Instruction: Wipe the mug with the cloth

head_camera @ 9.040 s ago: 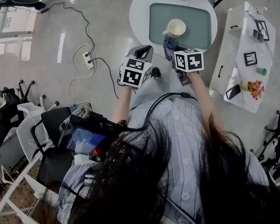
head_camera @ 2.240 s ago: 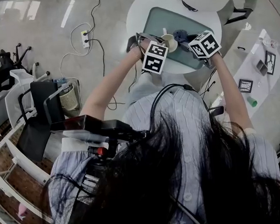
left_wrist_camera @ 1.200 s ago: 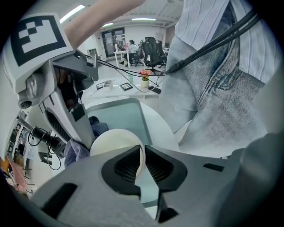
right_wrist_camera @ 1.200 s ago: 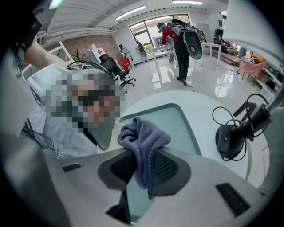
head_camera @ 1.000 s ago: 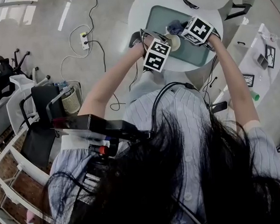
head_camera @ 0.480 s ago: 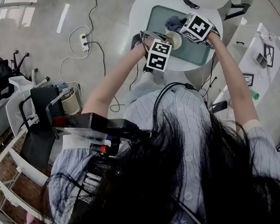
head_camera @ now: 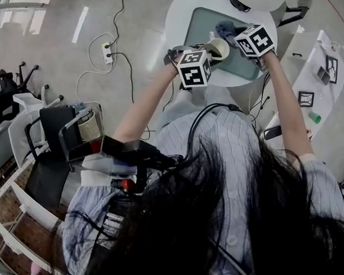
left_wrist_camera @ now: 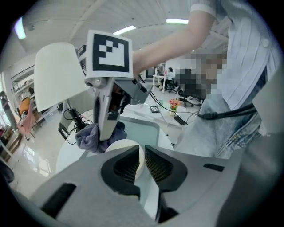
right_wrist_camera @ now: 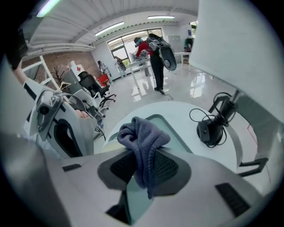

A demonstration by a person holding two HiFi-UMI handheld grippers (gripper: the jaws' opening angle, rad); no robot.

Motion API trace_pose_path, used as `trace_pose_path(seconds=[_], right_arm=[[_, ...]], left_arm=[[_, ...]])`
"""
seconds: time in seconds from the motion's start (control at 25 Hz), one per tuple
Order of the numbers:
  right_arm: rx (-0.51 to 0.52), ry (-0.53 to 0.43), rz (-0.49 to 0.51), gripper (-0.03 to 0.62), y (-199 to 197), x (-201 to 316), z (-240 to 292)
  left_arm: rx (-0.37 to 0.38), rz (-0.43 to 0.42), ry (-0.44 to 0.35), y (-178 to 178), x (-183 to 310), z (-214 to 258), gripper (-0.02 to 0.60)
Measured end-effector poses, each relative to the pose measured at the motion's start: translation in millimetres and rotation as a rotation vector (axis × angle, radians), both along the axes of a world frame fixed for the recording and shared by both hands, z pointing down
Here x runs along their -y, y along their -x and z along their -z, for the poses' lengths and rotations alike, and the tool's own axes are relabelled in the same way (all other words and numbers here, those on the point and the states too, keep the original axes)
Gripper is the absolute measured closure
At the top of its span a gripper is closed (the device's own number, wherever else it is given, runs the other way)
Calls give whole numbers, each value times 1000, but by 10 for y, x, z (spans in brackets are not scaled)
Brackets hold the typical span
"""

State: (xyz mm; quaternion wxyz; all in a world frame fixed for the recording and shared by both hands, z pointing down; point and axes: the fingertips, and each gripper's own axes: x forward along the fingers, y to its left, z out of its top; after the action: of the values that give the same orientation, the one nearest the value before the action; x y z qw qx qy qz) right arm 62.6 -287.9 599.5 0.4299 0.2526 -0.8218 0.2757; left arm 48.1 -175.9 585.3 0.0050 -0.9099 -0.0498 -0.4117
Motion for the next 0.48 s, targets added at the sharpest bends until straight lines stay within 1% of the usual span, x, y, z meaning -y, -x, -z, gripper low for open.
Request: trace_pose_path(seconds=[0.16, 0.28, 0.36, 0.48], right_arm=[[35, -3, -159, 496, -275, -61, 3], [58, -18, -250, 496, -404, -162, 78], [69, -36, -304, 496, -399, -260, 175], [80, -69, -388, 496, -271, -468, 369]], left_arm=[[-51, 126, 50, -4, 54, 108, 540], [-75, 224, 55, 57, 120, 163, 540], [-78, 280, 43, 183, 135, 217, 540], [-91, 345, 36, 453, 66, 350, 540]])
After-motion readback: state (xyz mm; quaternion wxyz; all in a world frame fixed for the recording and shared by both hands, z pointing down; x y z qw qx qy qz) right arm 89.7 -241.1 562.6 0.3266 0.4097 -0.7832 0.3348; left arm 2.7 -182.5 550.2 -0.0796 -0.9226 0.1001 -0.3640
